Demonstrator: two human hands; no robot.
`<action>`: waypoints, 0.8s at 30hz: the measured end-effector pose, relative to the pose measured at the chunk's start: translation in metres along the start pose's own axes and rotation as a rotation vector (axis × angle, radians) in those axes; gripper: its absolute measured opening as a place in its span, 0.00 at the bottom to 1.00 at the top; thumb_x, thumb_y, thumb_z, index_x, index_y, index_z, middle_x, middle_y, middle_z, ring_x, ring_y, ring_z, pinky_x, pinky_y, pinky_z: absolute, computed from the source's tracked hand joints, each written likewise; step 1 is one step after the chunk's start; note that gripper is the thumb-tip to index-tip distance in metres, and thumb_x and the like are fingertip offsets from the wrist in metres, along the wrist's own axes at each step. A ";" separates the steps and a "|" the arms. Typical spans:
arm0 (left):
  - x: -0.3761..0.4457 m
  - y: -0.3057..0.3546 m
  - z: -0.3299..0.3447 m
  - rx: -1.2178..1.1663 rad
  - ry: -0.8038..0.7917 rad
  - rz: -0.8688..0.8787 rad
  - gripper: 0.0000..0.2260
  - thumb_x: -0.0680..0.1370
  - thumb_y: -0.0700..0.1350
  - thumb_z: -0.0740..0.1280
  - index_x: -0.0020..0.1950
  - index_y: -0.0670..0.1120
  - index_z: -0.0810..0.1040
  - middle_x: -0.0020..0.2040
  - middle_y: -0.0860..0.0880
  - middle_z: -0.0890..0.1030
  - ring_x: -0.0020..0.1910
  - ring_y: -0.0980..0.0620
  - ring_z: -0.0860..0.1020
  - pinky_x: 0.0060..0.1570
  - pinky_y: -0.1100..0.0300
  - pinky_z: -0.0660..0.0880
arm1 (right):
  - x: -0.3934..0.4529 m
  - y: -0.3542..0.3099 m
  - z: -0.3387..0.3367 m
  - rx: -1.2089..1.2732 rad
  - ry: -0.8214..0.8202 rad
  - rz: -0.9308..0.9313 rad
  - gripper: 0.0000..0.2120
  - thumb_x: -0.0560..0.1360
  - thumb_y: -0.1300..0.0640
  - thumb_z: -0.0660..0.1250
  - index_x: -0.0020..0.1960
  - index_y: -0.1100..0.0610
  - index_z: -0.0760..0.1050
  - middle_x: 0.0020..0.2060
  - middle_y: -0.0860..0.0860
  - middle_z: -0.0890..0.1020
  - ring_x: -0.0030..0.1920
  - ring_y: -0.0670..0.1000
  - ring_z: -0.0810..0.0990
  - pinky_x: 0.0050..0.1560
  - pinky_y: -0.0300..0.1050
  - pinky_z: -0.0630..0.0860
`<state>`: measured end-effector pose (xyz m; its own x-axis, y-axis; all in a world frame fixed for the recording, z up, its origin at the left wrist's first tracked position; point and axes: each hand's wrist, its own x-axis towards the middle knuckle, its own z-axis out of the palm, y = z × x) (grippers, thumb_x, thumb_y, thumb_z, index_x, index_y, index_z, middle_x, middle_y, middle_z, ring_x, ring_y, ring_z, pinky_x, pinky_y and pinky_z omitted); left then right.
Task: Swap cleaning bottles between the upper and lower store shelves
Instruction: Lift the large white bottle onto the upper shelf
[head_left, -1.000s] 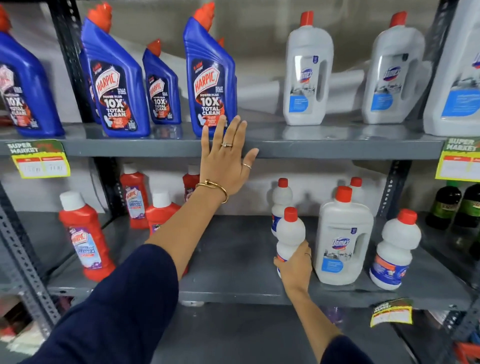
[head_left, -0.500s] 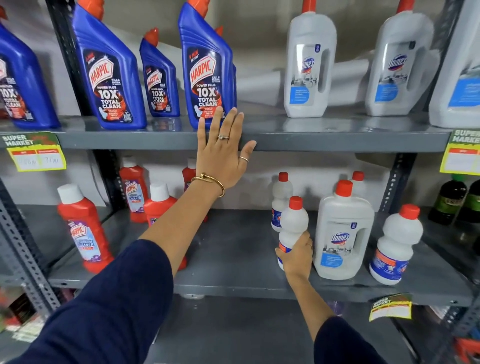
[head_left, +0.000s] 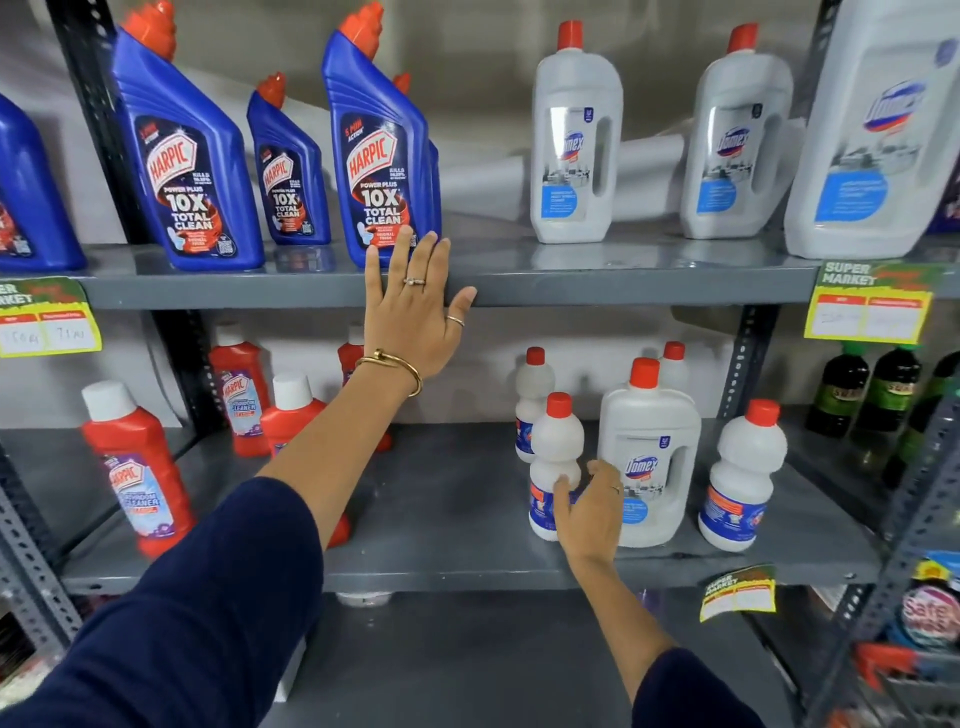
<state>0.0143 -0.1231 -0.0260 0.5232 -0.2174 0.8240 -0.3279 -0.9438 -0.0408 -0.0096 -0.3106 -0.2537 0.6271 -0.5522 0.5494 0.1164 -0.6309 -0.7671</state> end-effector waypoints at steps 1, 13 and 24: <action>0.000 0.002 -0.001 -0.012 -0.004 -0.009 0.25 0.79 0.54 0.53 0.71 0.43 0.56 0.74 0.43 0.61 0.74 0.43 0.52 0.71 0.43 0.41 | 0.003 0.002 -0.007 -0.020 0.024 -0.010 0.13 0.71 0.60 0.70 0.51 0.64 0.71 0.46 0.61 0.78 0.47 0.61 0.77 0.47 0.49 0.75; 0.012 0.052 -0.007 -0.178 -0.035 0.023 0.25 0.79 0.53 0.54 0.72 0.42 0.55 0.75 0.44 0.59 0.75 0.46 0.50 0.70 0.43 0.38 | 0.032 0.023 -0.056 -0.348 -0.009 0.120 0.33 0.68 0.51 0.72 0.64 0.66 0.63 0.59 0.65 0.72 0.58 0.63 0.71 0.56 0.56 0.71; 0.011 0.053 0.006 -0.094 0.008 0.049 0.26 0.78 0.55 0.54 0.72 0.43 0.56 0.74 0.45 0.61 0.75 0.45 0.50 0.69 0.44 0.35 | 0.039 0.025 -0.041 -0.047 0.007 0.230 0.50 0.62 0.49 0.78 0.72 0.60 0.52 0.68 0.60 0.69 0.66 0.61 0.69 0.64 0.58 0.71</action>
<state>0.0072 -0.1770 -0.0228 0.4984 -0.2607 0.8268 -0.4260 -0.9043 -0.0283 -0.0138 -0.3703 -0.2383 0.6274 -0.6880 0.3647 -0.0649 -0.5129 -0.8560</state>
